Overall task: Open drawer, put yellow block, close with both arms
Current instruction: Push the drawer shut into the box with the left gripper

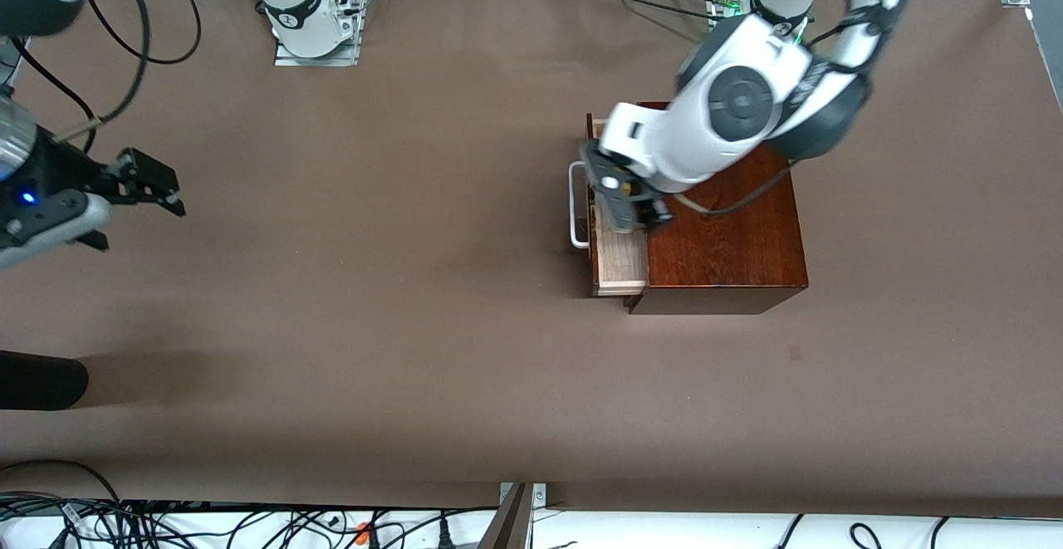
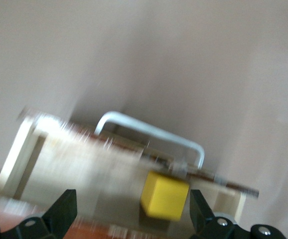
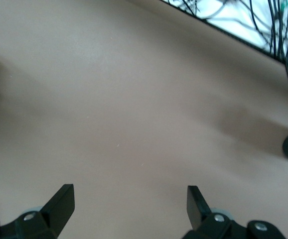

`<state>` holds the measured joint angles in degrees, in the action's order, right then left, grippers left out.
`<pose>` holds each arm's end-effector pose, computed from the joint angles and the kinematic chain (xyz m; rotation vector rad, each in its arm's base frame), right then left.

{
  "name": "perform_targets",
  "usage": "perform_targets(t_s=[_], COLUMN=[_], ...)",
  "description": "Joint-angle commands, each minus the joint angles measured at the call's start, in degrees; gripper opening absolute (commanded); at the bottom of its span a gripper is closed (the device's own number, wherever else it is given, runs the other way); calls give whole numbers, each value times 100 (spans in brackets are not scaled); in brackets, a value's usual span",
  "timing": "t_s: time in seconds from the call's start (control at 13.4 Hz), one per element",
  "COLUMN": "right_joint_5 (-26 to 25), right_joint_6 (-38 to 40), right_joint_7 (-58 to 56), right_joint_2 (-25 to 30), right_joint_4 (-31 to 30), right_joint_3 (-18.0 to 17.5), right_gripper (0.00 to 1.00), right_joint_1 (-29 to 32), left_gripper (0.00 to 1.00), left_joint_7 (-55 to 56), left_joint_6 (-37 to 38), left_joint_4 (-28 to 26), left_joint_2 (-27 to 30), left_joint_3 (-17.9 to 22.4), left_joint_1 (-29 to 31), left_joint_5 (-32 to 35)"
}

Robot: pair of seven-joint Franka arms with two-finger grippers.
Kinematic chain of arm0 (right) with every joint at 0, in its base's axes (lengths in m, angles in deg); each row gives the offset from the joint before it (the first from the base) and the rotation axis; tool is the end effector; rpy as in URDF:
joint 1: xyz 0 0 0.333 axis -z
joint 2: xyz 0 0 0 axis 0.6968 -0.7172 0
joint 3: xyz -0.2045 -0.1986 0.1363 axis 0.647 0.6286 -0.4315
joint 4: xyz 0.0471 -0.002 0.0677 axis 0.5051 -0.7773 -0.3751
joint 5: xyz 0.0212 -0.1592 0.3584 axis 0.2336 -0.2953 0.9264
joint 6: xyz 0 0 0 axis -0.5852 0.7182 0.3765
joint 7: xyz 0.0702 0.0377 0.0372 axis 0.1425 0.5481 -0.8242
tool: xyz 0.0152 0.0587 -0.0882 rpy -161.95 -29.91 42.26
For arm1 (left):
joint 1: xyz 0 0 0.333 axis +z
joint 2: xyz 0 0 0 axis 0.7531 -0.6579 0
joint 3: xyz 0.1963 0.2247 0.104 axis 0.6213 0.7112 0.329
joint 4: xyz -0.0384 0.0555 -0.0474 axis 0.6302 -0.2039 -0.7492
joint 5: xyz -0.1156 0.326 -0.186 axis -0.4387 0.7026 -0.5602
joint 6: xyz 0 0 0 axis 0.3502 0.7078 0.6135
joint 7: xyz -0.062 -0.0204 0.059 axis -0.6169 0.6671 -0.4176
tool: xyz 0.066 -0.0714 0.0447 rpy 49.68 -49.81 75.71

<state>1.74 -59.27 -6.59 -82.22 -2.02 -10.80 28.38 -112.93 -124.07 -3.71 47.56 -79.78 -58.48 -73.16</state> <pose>0.6351 0.0660 0.6310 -3.0270 -0.6258 -0.0803 0.5478 -0.3718 0.4216 2.3385 -1.6581 -0.0291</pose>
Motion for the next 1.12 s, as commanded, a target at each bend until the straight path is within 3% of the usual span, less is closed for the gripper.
perform_targets(t_s=[0.0, 0.15, 0.3, 0.67, 1.05], right_joint_5=[2, -42, -190, -497, -719], right_joint_6=[-236, -464, -535, -518, -536], right_joint_7=[534, 692, 1042, 1422, 1414], right_joint_2=[1133, 1836, 2269, 2218, 2051], right_joint_4=[-1453, -2349, -2844, -2829, -2680], right_joint_3=[-50, -207, -584, -691, -691], right_gripper=[100, 100, 100, 100, 100], right_joint_1=[-46, 102, 366, 323, 288], left_gripper=[100, 100, 100, 100, 100], left_joint_7=[-1159, -1374, -1365, -1365, -1339], left_joint_6=[-642, -767, -759, -707, 250], left_joint_4=[153, 153, 39, -58, -49], left_joint_2=[-409, -515, -595, -1148, -1114], left_joint_3=[-120, -120, -112, -103, -41], left_joint_1=[-319, -644, -979, -1086, -884], left_joint_5=[103, 410, 867, 1702, 1950])
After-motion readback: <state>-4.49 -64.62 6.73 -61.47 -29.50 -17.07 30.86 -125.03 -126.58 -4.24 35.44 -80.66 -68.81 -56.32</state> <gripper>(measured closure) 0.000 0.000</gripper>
